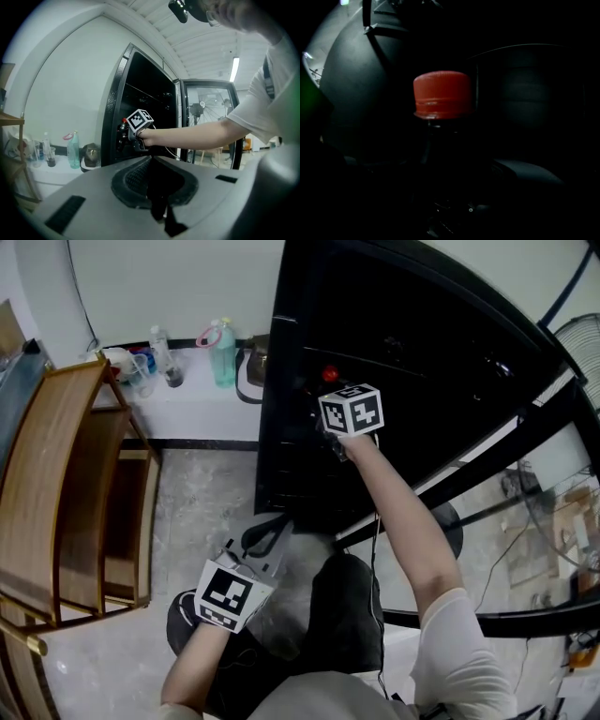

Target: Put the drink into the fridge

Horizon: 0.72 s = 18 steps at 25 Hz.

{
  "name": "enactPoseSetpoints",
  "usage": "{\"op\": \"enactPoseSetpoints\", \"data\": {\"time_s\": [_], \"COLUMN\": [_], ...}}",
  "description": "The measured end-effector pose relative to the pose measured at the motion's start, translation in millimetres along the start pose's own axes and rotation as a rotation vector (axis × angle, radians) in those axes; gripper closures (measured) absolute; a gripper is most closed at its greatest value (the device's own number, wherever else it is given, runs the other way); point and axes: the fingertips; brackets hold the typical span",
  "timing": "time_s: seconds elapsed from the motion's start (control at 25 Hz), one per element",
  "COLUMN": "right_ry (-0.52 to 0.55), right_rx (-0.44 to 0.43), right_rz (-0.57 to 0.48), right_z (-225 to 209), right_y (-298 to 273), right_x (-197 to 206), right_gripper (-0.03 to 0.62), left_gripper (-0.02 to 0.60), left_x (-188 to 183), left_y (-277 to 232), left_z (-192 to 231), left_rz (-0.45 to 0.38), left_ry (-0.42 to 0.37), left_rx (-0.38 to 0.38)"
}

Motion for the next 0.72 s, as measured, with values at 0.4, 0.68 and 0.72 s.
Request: {"op": "enactPoseSetpoints", "data": {"time_s": [0.4, 0.68, 0.72], "right_ry": [0.035, 0.062, 0.06], "right_rx": [-0.017, -0.021, -0.025], "right_rz": [0.022, 0.023, 0.02], "right_z": [-2, -9, -10], "right_y": [-4, -3, -2], "right_x": [0, 10, 11], "right_gripper": [0.276, 0.241, 0.238], "left_gripper": [0.572, 0.572, 0.572], "left_x": [0, 2, 2], "left_y": [2, 4, 3], "left_z": [-9, -3, -2], "left_rz": [0.034, 0.023, 0.024], "left_ry": [0.014, 0.009, 0.012], "left_rx": [0.009, -0.01, -0.011]}}
Point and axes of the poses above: the fingertips, and each gripper's own axes: y backward along the fingers, z to its left, x out of its underside, and after that the axes turned 10 degrees about z, right-handed
